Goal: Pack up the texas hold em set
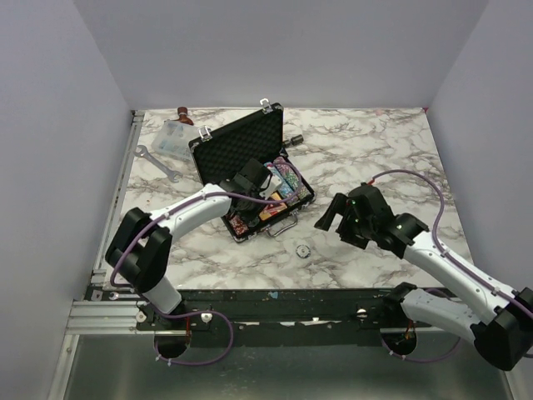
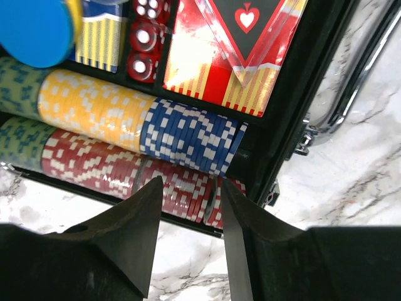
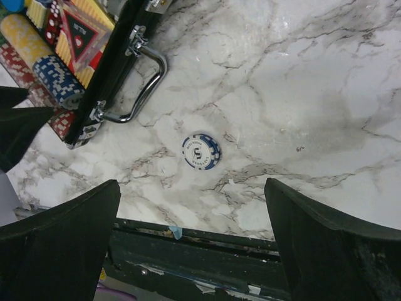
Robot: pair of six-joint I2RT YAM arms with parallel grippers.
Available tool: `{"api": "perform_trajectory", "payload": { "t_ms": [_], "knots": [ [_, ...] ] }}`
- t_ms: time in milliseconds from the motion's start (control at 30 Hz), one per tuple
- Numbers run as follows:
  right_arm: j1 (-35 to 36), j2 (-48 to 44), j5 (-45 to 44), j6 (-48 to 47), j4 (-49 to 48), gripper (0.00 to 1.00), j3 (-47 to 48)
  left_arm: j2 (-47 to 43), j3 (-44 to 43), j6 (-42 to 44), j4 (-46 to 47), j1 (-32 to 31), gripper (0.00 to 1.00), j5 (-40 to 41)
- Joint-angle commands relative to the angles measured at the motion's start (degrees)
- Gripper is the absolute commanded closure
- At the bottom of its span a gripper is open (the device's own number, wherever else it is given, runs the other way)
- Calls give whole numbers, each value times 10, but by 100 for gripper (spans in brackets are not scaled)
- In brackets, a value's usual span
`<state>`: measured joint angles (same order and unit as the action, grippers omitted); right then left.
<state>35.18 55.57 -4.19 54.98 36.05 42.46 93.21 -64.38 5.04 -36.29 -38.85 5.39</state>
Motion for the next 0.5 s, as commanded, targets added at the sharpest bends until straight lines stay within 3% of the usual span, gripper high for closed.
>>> {"api": "perform_trajectory", "payload": {
  "t_ms": [0, 200, 367, 467],
  "knots": [
    [0, 44, 30, 15, 12, 0, 11, -87, -9, -22, 22, 3, 57, -35],
    [4, 144, 60, 102, 25, 2, 19, -217, 27, -81, 87, 17, 50, -89],
    [21, 229, 73, 154, 46, 4, 62, -323, 83, -137, 154, 35, 39, -71],
    [30, 291, 75, 186, 75, 4, 99, -372, 100, -154, 170, 43, 38, -59]
  ]
}}
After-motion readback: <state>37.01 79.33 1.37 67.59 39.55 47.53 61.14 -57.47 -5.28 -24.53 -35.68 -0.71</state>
